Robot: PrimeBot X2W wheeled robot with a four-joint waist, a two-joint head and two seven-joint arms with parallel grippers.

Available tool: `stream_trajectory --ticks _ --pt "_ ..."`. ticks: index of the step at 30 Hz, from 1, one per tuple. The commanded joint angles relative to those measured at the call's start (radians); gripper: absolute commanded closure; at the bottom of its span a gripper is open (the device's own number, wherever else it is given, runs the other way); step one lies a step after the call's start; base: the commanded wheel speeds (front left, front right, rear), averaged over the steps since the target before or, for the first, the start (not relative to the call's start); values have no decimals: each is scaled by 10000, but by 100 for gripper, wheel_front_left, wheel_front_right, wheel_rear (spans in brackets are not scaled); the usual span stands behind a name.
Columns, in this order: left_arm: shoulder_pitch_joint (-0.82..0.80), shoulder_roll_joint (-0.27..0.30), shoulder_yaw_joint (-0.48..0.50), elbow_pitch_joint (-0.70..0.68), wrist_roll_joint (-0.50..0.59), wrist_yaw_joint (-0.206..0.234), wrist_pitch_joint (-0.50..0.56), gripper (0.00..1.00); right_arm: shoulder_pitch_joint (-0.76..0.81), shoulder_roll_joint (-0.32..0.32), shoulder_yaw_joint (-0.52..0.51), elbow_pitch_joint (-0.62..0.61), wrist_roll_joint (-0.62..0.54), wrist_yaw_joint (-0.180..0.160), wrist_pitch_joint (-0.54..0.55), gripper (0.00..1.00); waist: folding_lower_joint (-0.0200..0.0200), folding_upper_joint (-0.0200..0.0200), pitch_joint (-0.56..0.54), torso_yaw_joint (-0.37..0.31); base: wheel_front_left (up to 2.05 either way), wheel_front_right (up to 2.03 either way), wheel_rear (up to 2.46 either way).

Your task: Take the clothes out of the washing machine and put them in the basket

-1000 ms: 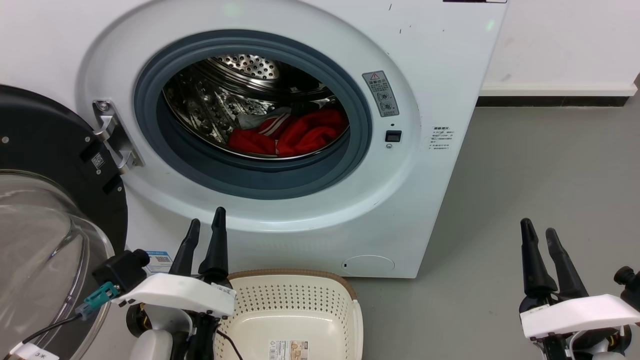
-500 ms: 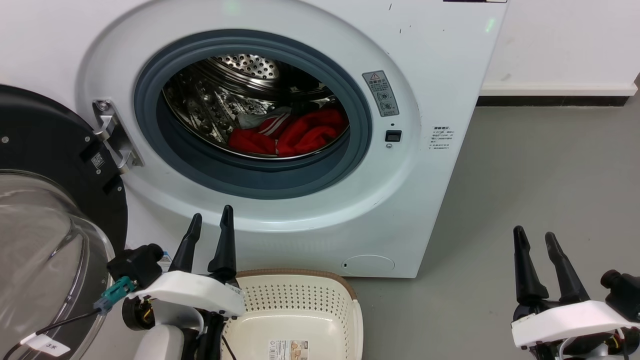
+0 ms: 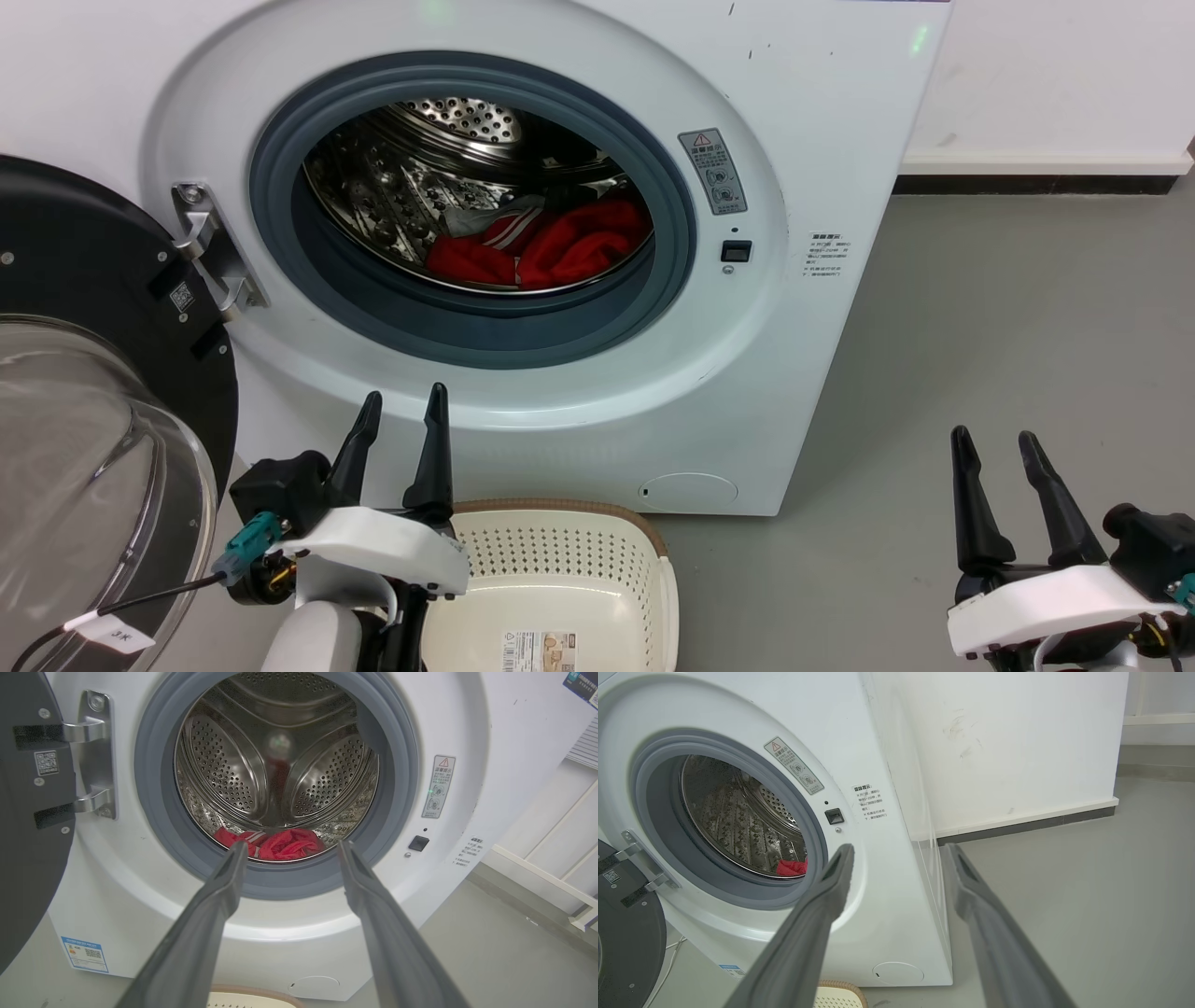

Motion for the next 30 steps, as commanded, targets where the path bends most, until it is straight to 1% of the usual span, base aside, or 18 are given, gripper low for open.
stream_trajectory --ticks 1,12,30 --pt "-242 23 -30 -19 293 65 -98 0 49 -21 -17 -109 -308 0 -93 0 0 0 4 -1 0 0 0" --pt "-343 65 -107 165 1497 154 -338 0 105 -19 -66 -159 -1328 0 -189 0 0 0 24 -31 0 0 0" --pt "-435 62 -197 552 2922 302 -691 0 201 -18 -149 -150 -2817 -1 -341 0 0 0 -27 -25 0 0 0"
